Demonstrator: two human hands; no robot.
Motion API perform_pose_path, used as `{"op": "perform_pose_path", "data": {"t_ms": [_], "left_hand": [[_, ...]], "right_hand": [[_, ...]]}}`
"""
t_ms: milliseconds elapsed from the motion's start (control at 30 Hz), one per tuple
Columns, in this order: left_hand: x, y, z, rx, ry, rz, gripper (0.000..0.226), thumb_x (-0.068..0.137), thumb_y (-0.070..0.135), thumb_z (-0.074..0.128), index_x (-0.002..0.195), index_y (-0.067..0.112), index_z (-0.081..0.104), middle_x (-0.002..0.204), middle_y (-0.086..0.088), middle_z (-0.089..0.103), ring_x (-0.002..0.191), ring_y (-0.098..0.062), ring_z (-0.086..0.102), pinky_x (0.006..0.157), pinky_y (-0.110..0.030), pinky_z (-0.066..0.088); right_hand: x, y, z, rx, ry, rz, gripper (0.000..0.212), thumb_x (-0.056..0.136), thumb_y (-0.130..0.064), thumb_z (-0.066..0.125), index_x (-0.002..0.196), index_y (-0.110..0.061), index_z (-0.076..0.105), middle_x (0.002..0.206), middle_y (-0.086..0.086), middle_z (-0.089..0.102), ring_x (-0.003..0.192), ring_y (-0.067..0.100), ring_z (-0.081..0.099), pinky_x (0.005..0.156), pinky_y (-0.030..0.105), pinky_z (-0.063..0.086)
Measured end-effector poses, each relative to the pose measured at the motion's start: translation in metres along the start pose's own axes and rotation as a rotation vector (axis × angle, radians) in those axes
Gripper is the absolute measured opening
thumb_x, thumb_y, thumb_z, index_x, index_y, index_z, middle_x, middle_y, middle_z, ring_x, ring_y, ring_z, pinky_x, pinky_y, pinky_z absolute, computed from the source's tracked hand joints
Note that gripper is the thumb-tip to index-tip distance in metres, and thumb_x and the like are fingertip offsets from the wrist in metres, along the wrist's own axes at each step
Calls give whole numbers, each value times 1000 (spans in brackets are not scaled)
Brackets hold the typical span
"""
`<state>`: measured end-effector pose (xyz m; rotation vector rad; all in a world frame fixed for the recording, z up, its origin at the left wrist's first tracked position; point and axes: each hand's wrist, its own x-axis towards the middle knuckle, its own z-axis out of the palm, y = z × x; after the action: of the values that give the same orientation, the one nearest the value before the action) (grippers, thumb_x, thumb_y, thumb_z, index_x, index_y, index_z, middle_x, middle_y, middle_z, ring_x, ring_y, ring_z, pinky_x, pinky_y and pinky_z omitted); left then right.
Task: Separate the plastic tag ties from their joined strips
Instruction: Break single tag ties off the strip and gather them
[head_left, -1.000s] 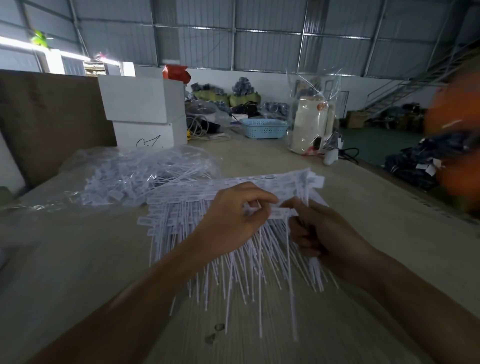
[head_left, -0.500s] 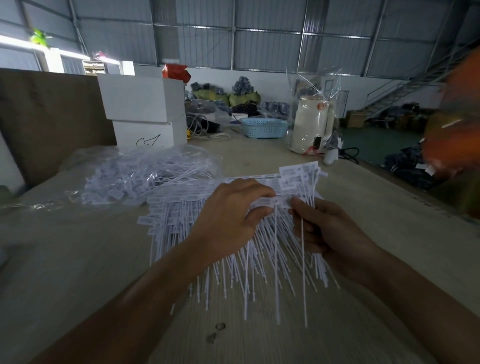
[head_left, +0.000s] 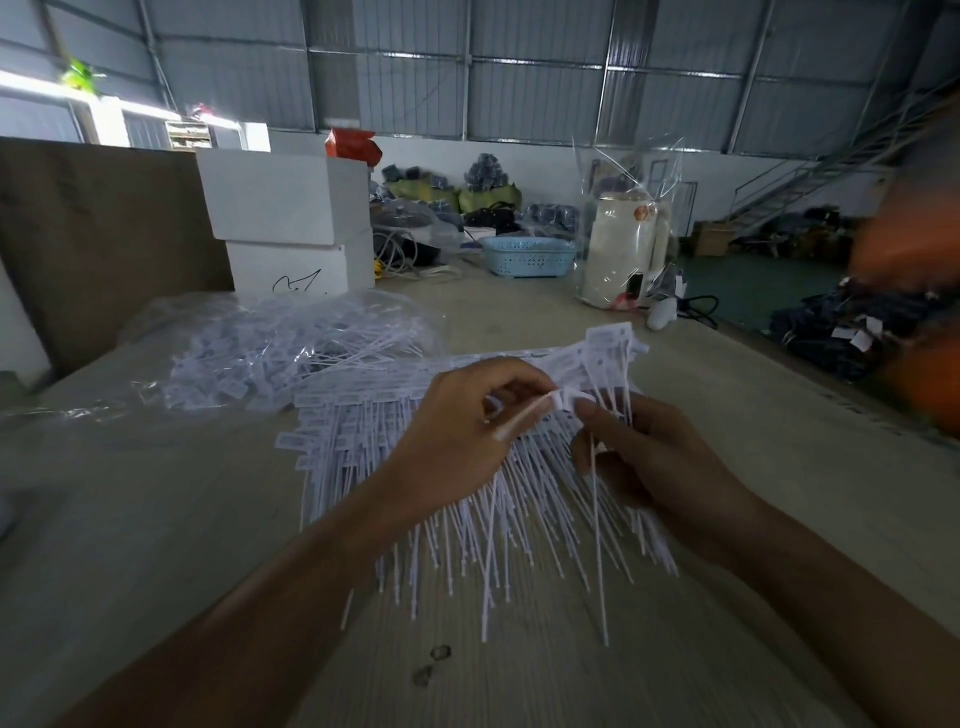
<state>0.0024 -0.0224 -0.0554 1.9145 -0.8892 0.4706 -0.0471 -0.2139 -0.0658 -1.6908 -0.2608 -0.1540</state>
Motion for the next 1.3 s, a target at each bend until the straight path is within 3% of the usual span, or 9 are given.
{"op": "perform_pose_path", "data": {"t_ms": [133, 233, 367, 533, 700, 933, 1067, 1200, 1300], "left_hand": [[-1, -1, -3, -6, 18, 35, 13, 87, 12, 73, 99, 17, 73, 93, 8, 70, 87, -4, 63, 75, -13, 45], [-2, -2, -3, 54, -85, 42, 16, 81, 14, 80, 96, 14, 75, 90, 7, 71, 83, -4, 64, 73, -16, 46], [-2, -1, 5, 18, -160, 25, 14, 84, 17, 78, 96, 12, 75, 88, 3, 72, 80, -8, 67, 73, -33, 52], [1, -4, 4, -36, -158, -27, 15, 85, 17, 77, 98, 11, 75, 89, 0, 73, 80, -14, 68, 74, -41, 52], [3, -3, 9, -32, -158, -37, 13, 88, 23, 74, 99, 16, 75, 91, 8, 72, 86, -2, 65, 77, -19, 49], [2, -1, 10, -46, -195, -18, 11, 88, 25, 73, 95, 16, 76, 91, 13, 72, 88, 2, 65, 80, -15, 48], [-1, -14, -4, 5, -161, 7, 14, 83, 18, 79, 96, 16, 75, 91, 13, 71, 84, -1, 67, 75, -17, 50], [4, -19, -6, 19, -50, -18, 19, 86, 14, 76, 105, 15, 76, 102, 7, 73, 94, -2, 66, 83, -15, 49], [2, -17, -2, 38, -58, -7, 23, 88, 10, 72, 110, 17, 74, 107, 6, 71, 99, -5, 65, 85, -17, 49]], "right_hand": [[3, 1, -9, 23, -28, 123, 37, 87, -43, 65, 84, -7, 70, 61, 7, 56, 43, 11, 33, 42, 23, 28], [7, 2, -18, -103, 120, 79, 30, 89, -34, 67, 66, -16, 65, 57, 3, 48, 47, 12, 36, 44, 22, 32], [11, 8, -17, -59, 227, 54, 27, 97, -25, 62, 74, -11, 59, 54, 0, 41, 45, 10, 29, 43, 23, 26], [13, 7, -7, -62, 312, 31, 50, 99, -25, 61, 49, -25, 57, 48, -6, 42, 40, 7, 33, 41, 21, 30], [11, 3, -3, -18, 403, -3, 57, 99, -20, 59, 43, -30, 59, 43, -11, 41, 37, 3, 34, 39, 18, 31], [10, 0, -22, -56, 559, 39, 29, 101, -27, 57, 75, -13, 59, 57, -2, 44, 44, 7, 41, 41, 20, 35], [8, -3, -66, 156, 749, 141, 25, 104, -29, 51, 80, -20, 52, 61, -5, 41, 49, 8, 36, 49, 26, 31], [21, 5, -45, 400, 563, 243, 22, 107, -28, 42, 102, -11, 55, 69, 5, 60, 52, 12, 49, 48, 27, 41], [19, 8, -29, 433, 376, 214, 21, 108, -31, 39, 100, -13, 46, 56, -1, 43, 43, 11, 34, 39, 24, 32]]}}
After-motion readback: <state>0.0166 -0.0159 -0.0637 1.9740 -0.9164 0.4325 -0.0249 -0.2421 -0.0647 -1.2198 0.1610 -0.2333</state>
